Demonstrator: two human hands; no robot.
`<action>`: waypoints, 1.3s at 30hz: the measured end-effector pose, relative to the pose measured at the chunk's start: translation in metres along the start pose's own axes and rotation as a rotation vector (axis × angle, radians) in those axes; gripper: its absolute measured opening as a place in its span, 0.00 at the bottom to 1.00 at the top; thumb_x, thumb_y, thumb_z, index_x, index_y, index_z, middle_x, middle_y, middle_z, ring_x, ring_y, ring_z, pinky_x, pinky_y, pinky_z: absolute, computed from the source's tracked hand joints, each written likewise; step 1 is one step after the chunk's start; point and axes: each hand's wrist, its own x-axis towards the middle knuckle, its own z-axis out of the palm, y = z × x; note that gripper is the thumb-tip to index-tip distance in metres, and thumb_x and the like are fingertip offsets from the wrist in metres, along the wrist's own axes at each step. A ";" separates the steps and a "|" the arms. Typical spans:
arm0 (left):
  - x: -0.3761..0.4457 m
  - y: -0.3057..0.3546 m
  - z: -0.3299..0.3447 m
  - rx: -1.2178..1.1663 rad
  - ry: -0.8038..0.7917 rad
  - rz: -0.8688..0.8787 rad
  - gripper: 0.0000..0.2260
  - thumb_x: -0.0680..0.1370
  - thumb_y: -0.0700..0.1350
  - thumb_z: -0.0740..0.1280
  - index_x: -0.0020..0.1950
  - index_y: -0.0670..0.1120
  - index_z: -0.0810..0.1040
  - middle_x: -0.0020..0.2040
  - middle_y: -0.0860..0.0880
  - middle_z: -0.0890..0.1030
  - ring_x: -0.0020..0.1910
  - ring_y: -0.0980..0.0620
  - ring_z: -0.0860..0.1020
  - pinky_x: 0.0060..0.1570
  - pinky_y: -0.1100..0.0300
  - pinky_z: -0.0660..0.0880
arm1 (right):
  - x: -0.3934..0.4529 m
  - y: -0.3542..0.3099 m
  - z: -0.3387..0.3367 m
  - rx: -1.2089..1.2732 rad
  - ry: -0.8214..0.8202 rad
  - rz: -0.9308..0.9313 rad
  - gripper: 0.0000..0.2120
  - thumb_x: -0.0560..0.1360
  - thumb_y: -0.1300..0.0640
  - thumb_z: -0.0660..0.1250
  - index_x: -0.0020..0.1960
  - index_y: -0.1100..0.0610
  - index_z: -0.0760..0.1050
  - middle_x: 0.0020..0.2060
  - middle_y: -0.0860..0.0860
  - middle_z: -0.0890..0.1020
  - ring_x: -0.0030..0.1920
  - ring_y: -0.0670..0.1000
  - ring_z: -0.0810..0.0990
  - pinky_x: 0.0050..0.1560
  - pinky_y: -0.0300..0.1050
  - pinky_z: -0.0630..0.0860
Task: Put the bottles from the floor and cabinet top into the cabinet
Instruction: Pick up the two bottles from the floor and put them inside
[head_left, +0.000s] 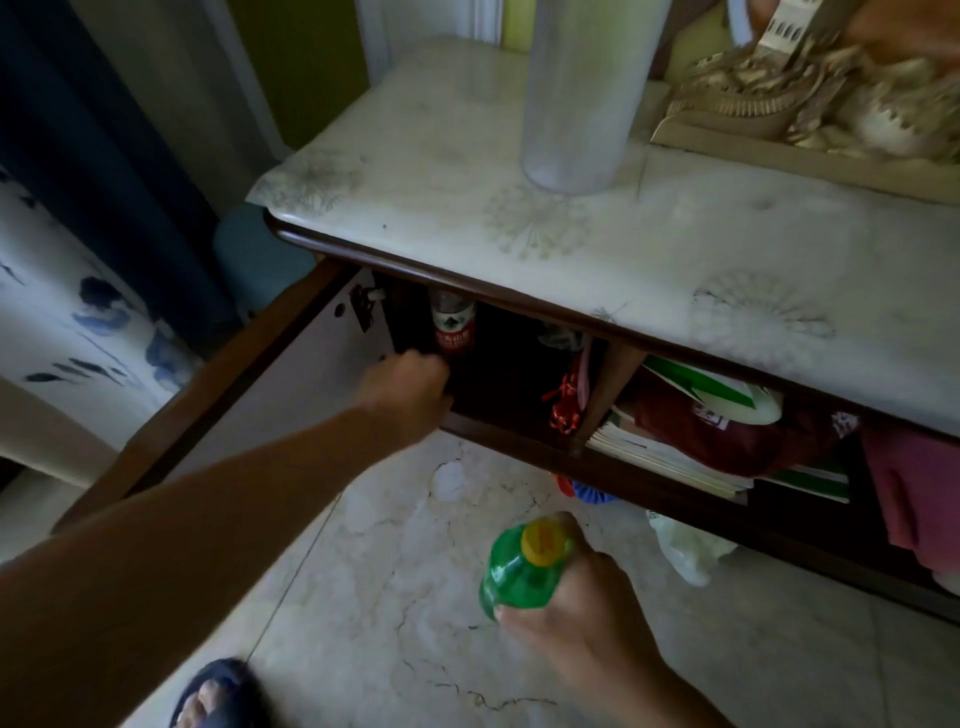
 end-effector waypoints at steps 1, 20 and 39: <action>-0.024 -0.005 -0.011 0.167 0.046 0.156 0.08 0.77 0.48 0.62 0.51 0.47 0.78 0.42 0.46 0.81 0.38 0.47 0.80 0.39 0.53 0.79 | 0.000 -0.004 -0.005 -0.004 0.008 -0.012 0.23 0.63 0.47 0.77 0.52 0.44 0.68 0.34 0.43 0.80 0.34 0.37 0.79 0.34 0.29 0.73; -0.150 -0.110 -0.079 -0.082 0.445 0.121 0.20 0.79 0.52 0.60 0.69 0.48 0.71 0.56 0.43 0.82 0.32 0.47 0.82 0.40 0.54 0.81 | 0.092 -0.073 -0.031 0.213 0.300 -0.015 0.26 0.60 0.49 0.81 0.53 0.57 0.78 0.47 0.52 0.84 0.47 0.54 0.83 0.51 0.52 0.81; -0.146 -0.110 -0.077 -0.204 0.434 0.132 0.20 0.75 0.51 0.62 0.66 0.47 0.75 0.58 0.48 0.81 0.29 0.64 0.70 0.39 0.61 0.79 | 0.169 -0.099 -0.029 0.337 0.318 0.012 0.23 0.66 0.56 0.79 0.57 0.60 0.75 0.50 0.53 0.81 0.48 0.52 0.79 0.47 0.42 0.73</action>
